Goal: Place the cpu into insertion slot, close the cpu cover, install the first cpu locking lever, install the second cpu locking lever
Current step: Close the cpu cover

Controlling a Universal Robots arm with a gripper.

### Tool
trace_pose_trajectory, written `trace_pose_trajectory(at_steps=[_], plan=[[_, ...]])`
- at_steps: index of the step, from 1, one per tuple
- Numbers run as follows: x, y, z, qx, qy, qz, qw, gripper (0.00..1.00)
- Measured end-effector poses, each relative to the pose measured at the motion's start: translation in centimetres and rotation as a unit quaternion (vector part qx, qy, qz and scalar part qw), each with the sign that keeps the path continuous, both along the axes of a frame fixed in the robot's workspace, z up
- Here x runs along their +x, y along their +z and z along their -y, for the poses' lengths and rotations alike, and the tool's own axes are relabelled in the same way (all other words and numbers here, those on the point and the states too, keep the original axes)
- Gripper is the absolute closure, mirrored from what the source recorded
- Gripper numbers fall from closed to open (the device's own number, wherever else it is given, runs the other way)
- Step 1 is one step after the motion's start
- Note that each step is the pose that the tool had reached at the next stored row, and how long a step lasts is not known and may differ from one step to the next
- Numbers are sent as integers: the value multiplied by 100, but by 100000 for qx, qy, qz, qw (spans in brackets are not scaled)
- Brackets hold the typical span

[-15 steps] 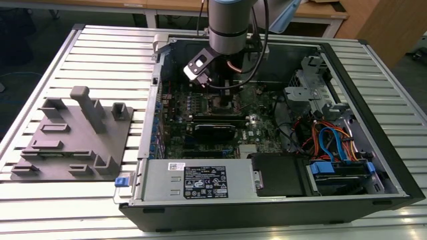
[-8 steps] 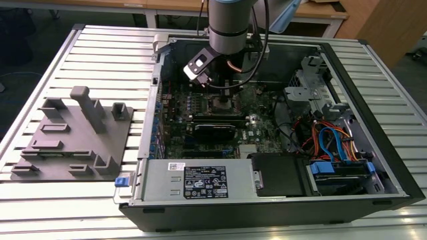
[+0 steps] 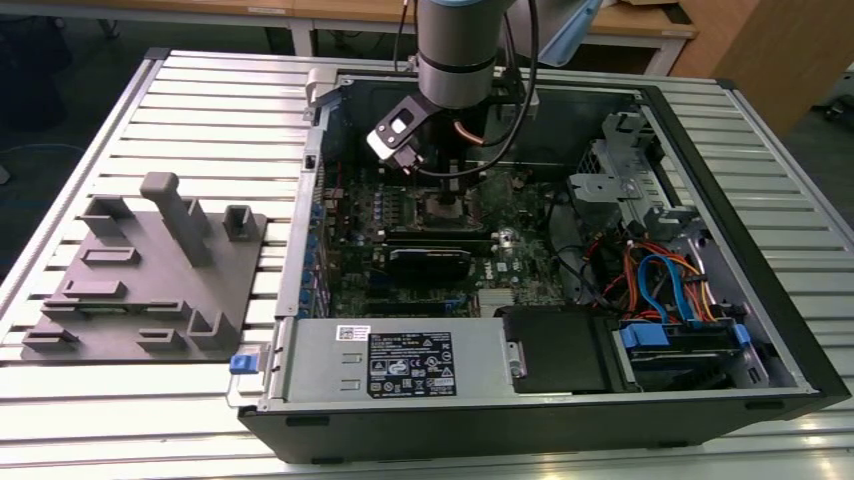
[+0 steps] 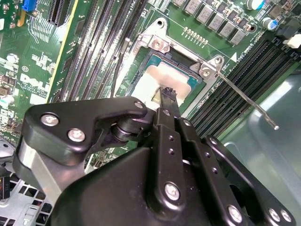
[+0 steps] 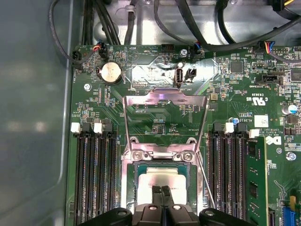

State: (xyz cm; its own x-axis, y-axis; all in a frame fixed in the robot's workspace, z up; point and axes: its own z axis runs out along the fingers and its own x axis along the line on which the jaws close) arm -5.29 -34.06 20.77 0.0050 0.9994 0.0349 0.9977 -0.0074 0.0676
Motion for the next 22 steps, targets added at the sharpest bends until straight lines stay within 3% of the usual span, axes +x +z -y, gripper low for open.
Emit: trace_pose_trajectory(at_steps=[10, 13, 22], plan=[[0, 1, 0, -2, 1, -68, 100000, 89], [35, 0, 0, -1, -9, -373, 99999, 89], [37, 17, 0, -14, -28, -404, 99999, 89]])
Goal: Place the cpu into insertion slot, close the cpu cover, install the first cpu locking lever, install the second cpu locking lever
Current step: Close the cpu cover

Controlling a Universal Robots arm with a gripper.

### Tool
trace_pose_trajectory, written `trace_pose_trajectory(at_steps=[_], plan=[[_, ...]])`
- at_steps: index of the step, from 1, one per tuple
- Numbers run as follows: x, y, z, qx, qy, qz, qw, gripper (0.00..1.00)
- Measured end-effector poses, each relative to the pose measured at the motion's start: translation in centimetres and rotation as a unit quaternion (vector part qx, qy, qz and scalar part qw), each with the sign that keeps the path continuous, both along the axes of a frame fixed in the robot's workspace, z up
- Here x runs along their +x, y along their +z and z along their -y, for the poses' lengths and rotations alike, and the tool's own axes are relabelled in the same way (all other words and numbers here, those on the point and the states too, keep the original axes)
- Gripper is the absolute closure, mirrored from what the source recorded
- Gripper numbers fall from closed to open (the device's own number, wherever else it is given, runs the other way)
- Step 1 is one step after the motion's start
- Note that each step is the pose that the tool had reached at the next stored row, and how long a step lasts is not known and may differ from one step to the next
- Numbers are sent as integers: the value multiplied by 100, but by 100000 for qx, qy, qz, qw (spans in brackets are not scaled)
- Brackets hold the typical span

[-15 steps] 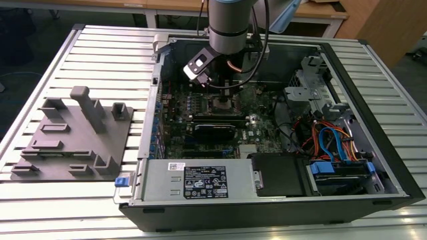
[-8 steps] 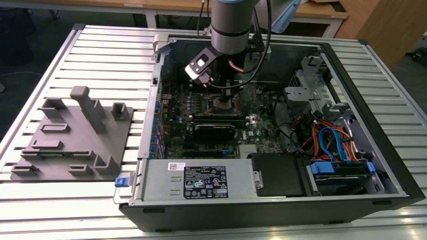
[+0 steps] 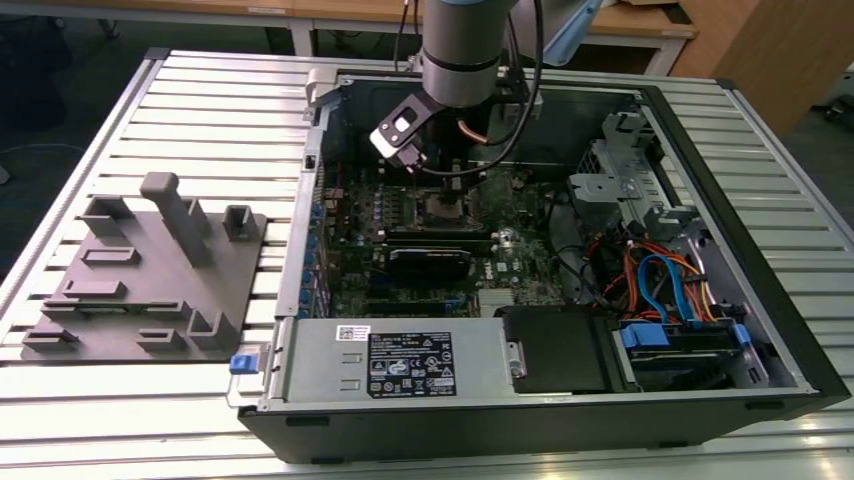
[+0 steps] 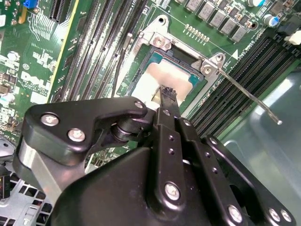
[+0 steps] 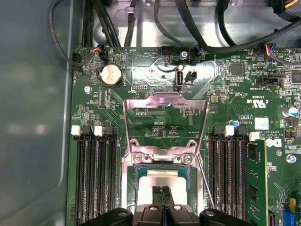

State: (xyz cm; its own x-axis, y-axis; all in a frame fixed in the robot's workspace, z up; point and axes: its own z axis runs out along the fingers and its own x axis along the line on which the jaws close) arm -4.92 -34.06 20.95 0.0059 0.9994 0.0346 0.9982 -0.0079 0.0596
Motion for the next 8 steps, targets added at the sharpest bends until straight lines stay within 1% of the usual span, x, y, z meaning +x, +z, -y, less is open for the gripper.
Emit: trace_pose_trajectory(at_steps=[5, 8], plan=[[0, 40, 0, -46, -5, 6, 100000, 89], [0, 40, 0, -53, -10, 8, 100000, 89]])
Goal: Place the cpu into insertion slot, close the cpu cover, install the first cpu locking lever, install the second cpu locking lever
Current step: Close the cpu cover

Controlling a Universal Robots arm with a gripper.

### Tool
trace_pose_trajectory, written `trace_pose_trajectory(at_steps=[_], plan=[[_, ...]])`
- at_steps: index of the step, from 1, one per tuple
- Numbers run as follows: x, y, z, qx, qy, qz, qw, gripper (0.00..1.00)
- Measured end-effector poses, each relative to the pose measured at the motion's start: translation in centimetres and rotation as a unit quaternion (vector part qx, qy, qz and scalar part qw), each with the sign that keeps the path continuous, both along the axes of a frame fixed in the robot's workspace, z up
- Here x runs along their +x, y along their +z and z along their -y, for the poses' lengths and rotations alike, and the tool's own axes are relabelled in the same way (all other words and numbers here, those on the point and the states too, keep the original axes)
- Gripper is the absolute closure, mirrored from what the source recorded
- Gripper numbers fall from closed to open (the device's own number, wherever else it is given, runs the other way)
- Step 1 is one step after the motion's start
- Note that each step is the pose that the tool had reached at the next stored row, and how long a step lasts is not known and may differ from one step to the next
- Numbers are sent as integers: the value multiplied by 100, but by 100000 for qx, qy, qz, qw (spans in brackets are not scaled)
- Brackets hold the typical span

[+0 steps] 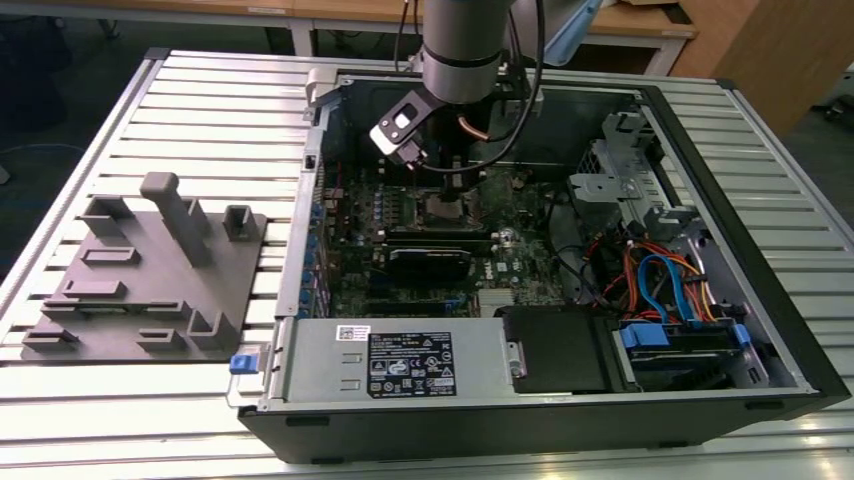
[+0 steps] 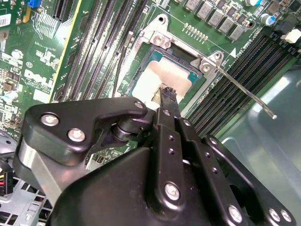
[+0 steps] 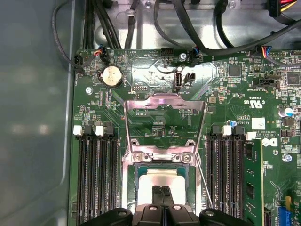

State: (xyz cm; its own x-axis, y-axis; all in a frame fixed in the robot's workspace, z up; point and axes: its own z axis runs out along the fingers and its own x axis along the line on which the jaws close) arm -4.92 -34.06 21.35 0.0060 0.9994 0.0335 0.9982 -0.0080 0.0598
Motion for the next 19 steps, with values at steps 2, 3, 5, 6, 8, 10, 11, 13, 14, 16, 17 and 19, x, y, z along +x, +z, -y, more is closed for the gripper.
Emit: trace_pose_trajectory(at_steps=[2, 3, 5, 6, 8, 10, 11, 13, 14, 16, 17, 19], plan=[[0, 1, 0, -14, -1, -4, 100000, 89], [0, 1, 0, -14, -2, -3, 100000, 89], [0, 1, 0, -18, -2, 0, 100000, 89], [0, 1, 0, -21, -3, -5, 100000, 89], [0, 1, 0, -24, -2, -4, 100000, 89], [0, 1, 0, -28, -3, -9, 100000, 89], [3, 1, 0, -26, -5, -63, 100000, 89], [14, 0, 0, -20, -4, -333, 99999, 89], [19, 1, 0, -25, -2, -522, 99999, 89], [21, 1, 1, -31, -7, -623, 99998, 89], [23, 1, 0, -24, -3, -625, 99998, 89], [23, 1, 0, -24, -2, -628, 99998, 89]])
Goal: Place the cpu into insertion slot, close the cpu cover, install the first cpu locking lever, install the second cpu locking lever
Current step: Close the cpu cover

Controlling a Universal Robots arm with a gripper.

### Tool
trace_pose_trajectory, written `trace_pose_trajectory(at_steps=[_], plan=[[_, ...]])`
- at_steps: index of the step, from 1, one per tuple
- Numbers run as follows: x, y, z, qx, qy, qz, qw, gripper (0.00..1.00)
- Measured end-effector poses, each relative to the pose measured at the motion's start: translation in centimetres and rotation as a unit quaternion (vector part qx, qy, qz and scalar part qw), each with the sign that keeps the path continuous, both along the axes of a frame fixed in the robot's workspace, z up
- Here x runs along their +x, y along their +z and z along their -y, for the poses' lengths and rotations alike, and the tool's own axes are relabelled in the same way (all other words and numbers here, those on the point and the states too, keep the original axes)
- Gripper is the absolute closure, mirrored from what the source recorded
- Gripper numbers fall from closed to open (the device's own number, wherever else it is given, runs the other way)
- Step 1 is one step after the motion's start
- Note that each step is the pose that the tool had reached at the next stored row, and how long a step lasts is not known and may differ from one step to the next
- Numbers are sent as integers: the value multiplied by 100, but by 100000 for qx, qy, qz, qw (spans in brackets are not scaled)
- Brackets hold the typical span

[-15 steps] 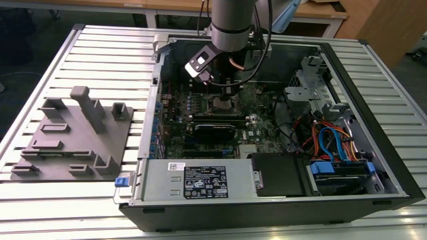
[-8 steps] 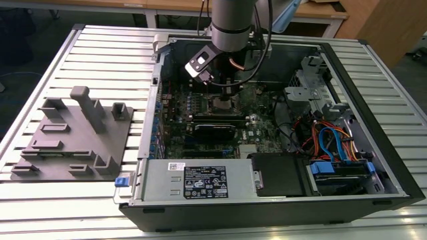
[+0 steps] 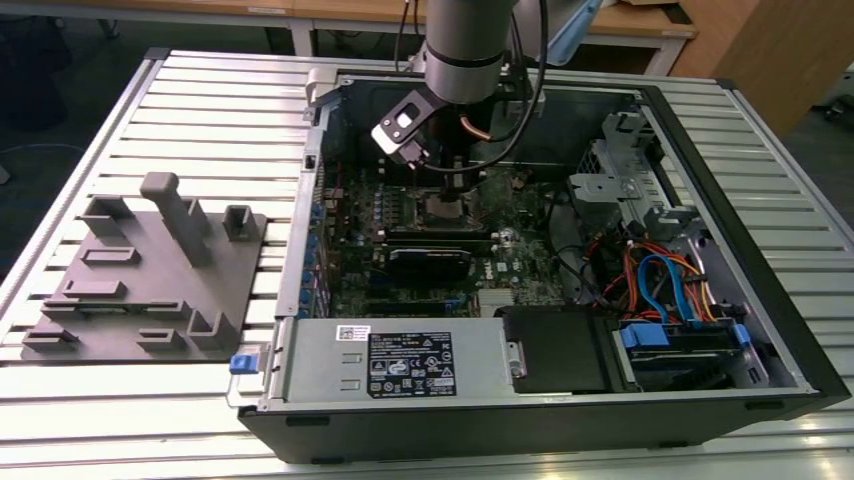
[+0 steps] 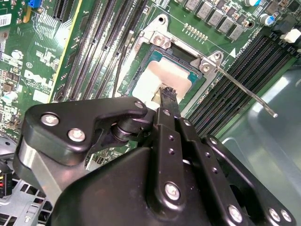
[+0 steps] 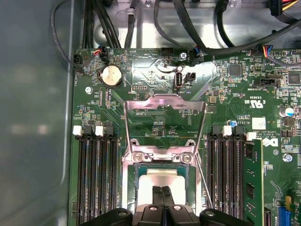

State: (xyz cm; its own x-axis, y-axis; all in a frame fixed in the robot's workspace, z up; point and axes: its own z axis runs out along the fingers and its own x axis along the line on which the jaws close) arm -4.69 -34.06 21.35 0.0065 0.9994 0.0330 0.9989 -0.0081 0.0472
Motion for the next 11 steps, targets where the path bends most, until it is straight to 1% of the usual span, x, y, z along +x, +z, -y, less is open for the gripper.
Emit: trace_pose_trajectory(at_steps=[6, 11], plan=[[0, 10, 0, -14, 0, -3, 100000, 89], [0, 42, 0, -26, 0, 0, 100000, 89]])
